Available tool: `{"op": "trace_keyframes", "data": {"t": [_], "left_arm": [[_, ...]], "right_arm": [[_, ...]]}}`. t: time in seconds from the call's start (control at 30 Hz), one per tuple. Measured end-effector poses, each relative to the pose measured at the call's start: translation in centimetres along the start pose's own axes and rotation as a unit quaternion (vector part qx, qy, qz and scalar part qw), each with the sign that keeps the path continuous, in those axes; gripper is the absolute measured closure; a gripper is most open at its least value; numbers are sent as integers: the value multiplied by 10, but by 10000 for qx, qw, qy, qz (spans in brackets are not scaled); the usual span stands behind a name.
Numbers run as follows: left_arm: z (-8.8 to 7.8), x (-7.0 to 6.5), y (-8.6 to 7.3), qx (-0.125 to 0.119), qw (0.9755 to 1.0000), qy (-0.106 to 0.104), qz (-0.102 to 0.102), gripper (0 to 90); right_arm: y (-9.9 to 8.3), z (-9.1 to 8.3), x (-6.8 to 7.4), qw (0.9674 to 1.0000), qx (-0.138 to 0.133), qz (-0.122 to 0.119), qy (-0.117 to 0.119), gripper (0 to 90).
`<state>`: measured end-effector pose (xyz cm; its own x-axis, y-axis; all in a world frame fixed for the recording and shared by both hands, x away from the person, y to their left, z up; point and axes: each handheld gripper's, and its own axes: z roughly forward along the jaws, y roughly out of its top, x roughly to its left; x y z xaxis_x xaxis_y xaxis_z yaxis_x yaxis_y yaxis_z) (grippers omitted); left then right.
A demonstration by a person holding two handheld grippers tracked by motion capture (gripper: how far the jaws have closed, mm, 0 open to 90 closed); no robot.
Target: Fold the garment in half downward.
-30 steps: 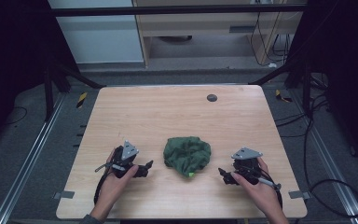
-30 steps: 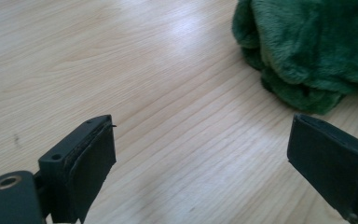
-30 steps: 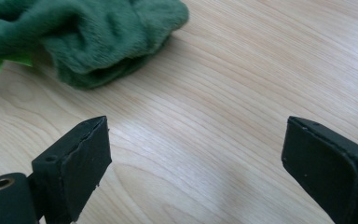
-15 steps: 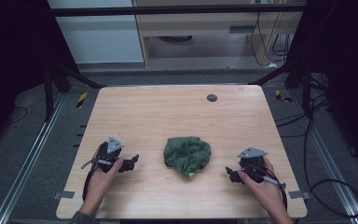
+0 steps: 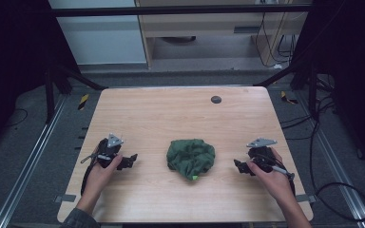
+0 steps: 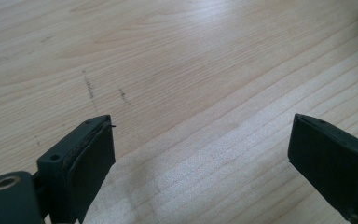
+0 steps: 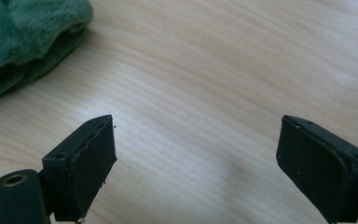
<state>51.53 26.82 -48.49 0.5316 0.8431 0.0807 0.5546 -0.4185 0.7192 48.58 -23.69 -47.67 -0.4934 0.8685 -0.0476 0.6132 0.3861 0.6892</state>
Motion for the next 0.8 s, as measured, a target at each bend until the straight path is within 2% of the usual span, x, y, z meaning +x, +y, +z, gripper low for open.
{"op": "trace_keyframes", "data": {"t": [0.1,0.2,0.27,0.4,0.47,0.5,0.6,0.67,0.8], "left_arm": [[3,4,4,5,9999,118,60,70],[6,8,7,61,9999,78,68,70],[9,11,9,104,9999,67,69,70],[14,15,13,249,9994,129,217,68],[17,17,14,312,9991,120,261,67],[19,20,15,355,9989,146,275,67],[22,23,14,329,9992,135,186,67],[23,24,14,366,9991,118,158,67],[26,27,14,379,9991,147,127,65]], "right_arm": [[8,1,-7,10000,52,-45,-25,116],[14,5,-11,9997,150,-176,-94,114],[21,9,-18,9998,153,-131,-15,110],[27,15,-26,9997,210,-56,55,104],[30,19,-31,9997,247,13,59,103],[31,22,-36,9996,195,127,136,101],[31,26,-39,9992,201,250,221,94],[30,30,-43,9989,286,330,168,96],[29,38,-47,9985,201,471,164,101]]}}
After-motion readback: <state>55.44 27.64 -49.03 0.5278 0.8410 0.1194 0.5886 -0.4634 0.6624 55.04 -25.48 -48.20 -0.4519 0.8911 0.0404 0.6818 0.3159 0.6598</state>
